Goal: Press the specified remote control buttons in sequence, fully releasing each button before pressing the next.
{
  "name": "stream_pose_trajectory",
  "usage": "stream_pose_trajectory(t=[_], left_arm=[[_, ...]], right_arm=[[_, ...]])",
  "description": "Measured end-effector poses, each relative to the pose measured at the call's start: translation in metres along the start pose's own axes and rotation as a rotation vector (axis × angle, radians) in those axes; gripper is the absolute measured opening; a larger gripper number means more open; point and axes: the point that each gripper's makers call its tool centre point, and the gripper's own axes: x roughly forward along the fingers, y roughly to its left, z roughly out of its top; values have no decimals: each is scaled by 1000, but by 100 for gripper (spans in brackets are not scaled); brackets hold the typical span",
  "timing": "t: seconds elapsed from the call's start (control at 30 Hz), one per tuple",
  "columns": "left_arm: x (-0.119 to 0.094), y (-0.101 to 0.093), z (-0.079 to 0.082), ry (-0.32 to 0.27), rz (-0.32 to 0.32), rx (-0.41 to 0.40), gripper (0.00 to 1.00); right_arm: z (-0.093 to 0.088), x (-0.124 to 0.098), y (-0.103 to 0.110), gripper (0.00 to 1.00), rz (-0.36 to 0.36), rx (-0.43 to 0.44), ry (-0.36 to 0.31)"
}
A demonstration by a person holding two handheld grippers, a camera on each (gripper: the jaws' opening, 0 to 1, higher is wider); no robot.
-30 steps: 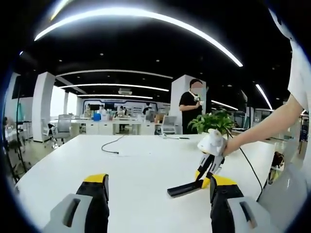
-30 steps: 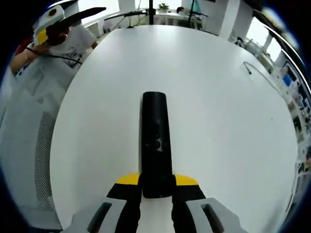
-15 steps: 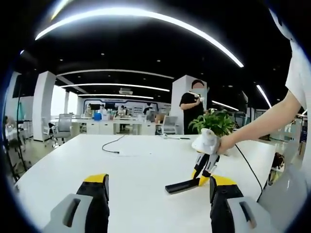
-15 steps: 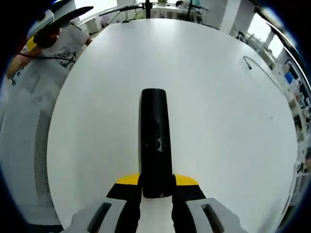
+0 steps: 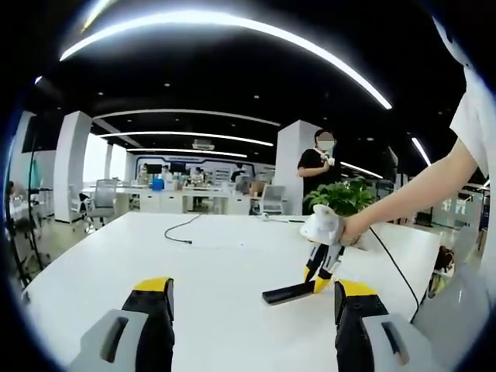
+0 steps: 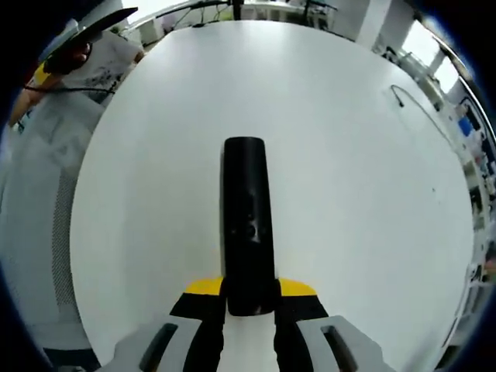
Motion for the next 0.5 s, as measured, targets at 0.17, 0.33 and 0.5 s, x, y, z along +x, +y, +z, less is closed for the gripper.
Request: stream_pose_trajectory(t=[0.17,0.33,0.5], left_arm=[[0,1,-1,2,2,-5,88],[0,1,-1,4,0,-11,88],[1,1,-3,13,-3,-8,88]], right_arm=[[0,0,-5,21,0,-2,7],[-1,-1,-10,21,0,-1,8],[-1,-1,-14,21,0,0,15]])
